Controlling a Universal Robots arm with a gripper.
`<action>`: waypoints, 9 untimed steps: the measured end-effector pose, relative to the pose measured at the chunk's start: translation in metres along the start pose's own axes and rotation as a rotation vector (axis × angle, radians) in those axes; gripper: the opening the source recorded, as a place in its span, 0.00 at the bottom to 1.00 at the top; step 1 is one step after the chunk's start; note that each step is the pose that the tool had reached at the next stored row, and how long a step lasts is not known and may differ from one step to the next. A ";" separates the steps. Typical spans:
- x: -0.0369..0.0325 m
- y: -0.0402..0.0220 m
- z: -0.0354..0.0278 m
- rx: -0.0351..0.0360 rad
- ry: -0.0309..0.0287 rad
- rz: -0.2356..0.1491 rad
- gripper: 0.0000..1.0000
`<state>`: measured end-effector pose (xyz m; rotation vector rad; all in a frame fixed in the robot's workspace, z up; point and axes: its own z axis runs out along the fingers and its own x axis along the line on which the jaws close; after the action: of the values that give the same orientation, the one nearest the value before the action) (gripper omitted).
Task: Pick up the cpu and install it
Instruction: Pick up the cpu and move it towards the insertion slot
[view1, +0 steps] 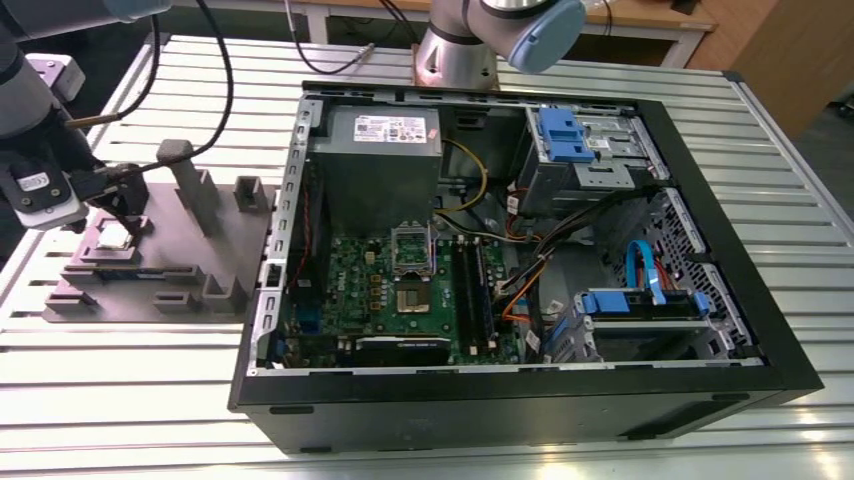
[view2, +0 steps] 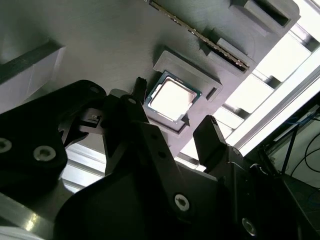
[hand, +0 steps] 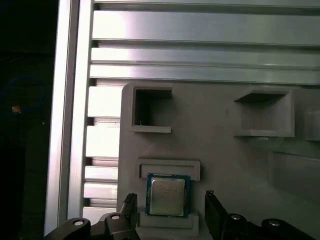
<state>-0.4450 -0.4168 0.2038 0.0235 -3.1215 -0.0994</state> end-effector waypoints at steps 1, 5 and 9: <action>0.0000 0.0000 0.0001 0.0001 0.0001 0.000 0.65; -0.0001 0.0001 0.0025 -0.0002 -0.0003 0.000 0.65; 0.0003 0.0022 0.0085 -0.0002 -0.0004 0.003 0.65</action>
<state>-0.4455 -0.4141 0.1954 0.0193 -3.1218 -0.0996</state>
